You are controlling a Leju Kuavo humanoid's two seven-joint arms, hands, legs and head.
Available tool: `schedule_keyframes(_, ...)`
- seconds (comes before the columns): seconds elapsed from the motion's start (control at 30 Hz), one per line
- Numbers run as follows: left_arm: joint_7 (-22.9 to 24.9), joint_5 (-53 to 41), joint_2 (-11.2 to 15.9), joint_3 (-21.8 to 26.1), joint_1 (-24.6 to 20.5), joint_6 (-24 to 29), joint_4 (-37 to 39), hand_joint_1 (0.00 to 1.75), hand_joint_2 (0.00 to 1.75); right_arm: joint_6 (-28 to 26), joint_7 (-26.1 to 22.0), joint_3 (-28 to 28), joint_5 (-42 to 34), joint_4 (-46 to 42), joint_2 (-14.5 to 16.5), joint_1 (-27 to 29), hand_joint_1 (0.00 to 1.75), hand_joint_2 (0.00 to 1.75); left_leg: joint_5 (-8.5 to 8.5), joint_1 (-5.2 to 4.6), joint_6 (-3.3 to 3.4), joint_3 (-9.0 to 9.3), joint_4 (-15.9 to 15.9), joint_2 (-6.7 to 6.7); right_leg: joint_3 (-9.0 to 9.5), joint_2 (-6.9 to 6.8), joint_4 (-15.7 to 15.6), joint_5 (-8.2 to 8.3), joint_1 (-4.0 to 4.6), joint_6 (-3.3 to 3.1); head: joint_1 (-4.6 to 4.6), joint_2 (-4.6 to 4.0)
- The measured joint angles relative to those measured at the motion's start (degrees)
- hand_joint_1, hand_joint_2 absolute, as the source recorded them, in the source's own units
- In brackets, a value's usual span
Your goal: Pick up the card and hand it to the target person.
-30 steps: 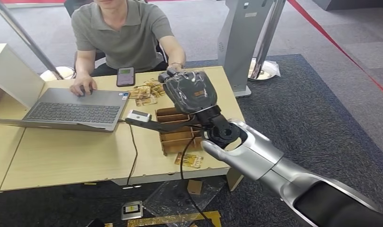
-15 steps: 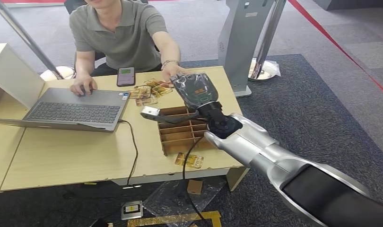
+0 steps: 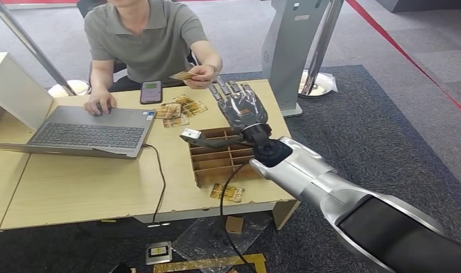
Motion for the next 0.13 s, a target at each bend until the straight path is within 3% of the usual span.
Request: schedule_keyframes(0.13,-0.8,0.0,0.1,0.0,0.0,0.0,0.0,0.00,1.75,6.2,1.1,-0.5,0.5,-2.7,-1.0,0.5,0.00,1.75,0.00,0.00,0.00,0.01,0.0,0.01,-0.01,0.01,0.0,0.00,0.00,0.00,0.00,0.00)
